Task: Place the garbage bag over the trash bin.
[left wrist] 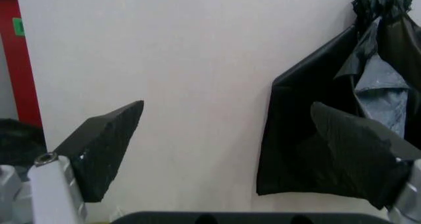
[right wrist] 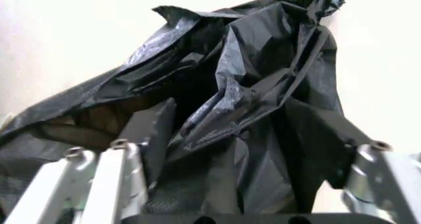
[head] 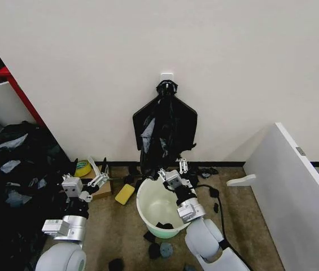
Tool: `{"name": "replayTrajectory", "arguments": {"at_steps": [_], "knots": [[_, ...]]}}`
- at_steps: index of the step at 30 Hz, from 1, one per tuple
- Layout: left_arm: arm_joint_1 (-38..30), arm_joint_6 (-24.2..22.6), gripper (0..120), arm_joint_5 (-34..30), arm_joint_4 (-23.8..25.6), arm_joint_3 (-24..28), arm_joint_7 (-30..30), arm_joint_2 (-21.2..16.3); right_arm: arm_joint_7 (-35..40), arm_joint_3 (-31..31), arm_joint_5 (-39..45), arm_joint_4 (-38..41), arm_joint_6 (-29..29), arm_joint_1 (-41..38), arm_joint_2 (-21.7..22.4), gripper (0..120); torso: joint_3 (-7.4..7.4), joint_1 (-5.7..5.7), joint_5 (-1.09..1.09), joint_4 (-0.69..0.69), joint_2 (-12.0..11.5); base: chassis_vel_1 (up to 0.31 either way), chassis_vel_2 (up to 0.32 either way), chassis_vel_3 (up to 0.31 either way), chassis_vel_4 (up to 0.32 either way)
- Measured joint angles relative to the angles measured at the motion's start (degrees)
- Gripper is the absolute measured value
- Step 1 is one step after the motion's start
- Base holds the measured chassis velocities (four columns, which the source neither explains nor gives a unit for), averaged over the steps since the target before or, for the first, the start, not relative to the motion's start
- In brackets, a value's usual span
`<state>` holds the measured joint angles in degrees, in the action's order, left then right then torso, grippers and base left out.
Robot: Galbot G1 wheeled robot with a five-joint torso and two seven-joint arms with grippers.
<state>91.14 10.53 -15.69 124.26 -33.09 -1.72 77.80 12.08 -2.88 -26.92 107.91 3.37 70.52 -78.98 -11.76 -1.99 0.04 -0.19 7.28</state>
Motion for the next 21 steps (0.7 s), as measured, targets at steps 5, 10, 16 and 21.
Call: {"name": "replayTrajectory", "arguments": {"at_steps": [5, 10, 16, 21], "knots": [[0.0, 0.0, 100, 0.0, 0.1, 0.0, -0.1, 0.0, 0.9, -0.1, -0.7, -0.1, -0.7, 0.0, -0.1, 45, 0.0, 0.0, 0.0, 0.0, 0.0, 0.0, 0.0, 0.0, 0.0], [0.0, 0.0, 100, 0.1, 0.1, 0.1, -0.1, 0.2, 1.7, -0.2, -1.3, 0.0, -0.8, 0.4, -0.1, 24, 0.0, 0.0, 0.0, 0.0, 0.0, 0.0, 0.0, 0.0, 0.0], [-0.6, 0.0, 100, -0.1, -0.2, 0.2, -0.1, -0.1, 2.4, -0.6, -1.6, 0.4, -0.6, 0.9, 0.0, 4, 0.0, 0.0, 0.0, 0.0, 0.0, 0.0, 0.0, 0.0, 0.0], [-2.8, -0.1, 100, -2.6, -1.3, 1.3, 0.7, -2.4, 2.3, -0.7, 1.7, 1.6, 0.6, 1.3, 0.5, 0, 0.0, 0.0, 0.0, 0.01, 0.0, 0.0, 0.0, 0.0, 0.0]]}}
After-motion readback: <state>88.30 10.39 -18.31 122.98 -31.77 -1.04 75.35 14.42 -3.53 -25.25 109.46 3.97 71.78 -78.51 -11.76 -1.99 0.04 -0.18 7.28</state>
